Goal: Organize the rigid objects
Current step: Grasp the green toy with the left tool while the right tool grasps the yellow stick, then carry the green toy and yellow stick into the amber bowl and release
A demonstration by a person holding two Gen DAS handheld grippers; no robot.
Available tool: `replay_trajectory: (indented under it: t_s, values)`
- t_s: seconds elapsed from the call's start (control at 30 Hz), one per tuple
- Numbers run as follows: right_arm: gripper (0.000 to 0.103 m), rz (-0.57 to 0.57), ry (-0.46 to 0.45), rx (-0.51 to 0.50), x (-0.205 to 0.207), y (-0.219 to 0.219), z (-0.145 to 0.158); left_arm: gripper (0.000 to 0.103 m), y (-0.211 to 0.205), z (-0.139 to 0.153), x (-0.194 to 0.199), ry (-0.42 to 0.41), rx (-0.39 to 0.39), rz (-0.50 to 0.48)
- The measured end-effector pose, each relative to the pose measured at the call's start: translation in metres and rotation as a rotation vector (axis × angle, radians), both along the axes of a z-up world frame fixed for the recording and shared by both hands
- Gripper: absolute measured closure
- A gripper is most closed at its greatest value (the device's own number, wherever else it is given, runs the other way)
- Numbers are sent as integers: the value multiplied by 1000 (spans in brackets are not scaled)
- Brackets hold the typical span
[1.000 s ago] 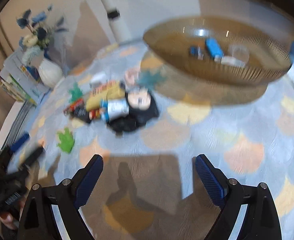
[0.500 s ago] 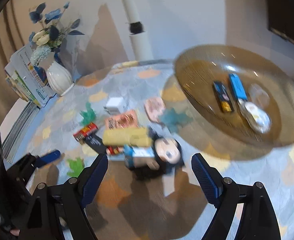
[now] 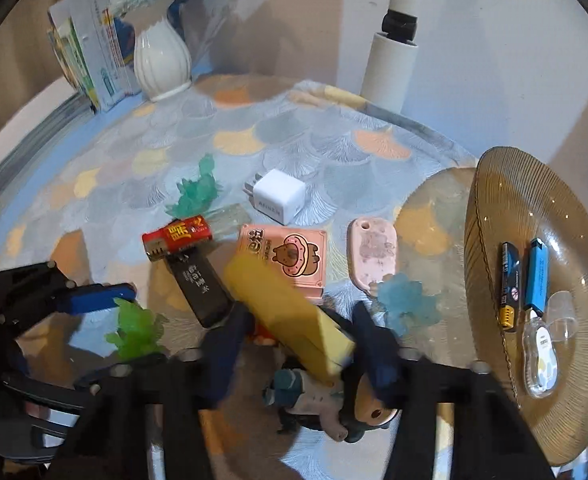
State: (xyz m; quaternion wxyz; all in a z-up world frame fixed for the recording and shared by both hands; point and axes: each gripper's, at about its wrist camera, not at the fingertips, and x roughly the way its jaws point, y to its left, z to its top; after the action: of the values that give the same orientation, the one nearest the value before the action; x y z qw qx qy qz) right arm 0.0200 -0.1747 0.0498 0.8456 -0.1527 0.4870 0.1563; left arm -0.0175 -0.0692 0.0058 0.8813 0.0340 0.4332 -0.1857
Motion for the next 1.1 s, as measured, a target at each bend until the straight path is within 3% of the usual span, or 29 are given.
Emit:
replay_trajectory:
  t_s: [0.13, 0.2, 0.33, 0.5, 0.67, 0.83, 0.9, 1.1]
  values:
    - [64, 71, -12, -109, -4, 11, -3, 56, 4, 2, -1, -1, -35, -3]
    - [65, 67, 5, -108, 3, 12, -3, 56, 4, 1, -1, -2, -33, -1]
    - [76, 39, 2, -118, 10, 17, -5, 56, 4, 4, -6, -39, -24, 8]
    - [80, -21, -16, 16, 1, 3, 18, 56, 12, 6, -7, -39, -59, 15]
    - [80, -63, -84, 168, -51, -26, 55, 56, 13, 5, -6, -39, -71, 9]
    - [80, -199, -1, 151, -107, -67, 16, 56, 11, 5, -7, -38, -73, -11]
    - [80, -256, -18, 142, -115, -75, 1, 56, 10, 5, -7, -36, -78, -24]
    - [77, -235, 0, 212, -126, -71, -16, 53, 4, 5, -13, -31, -92, -94]
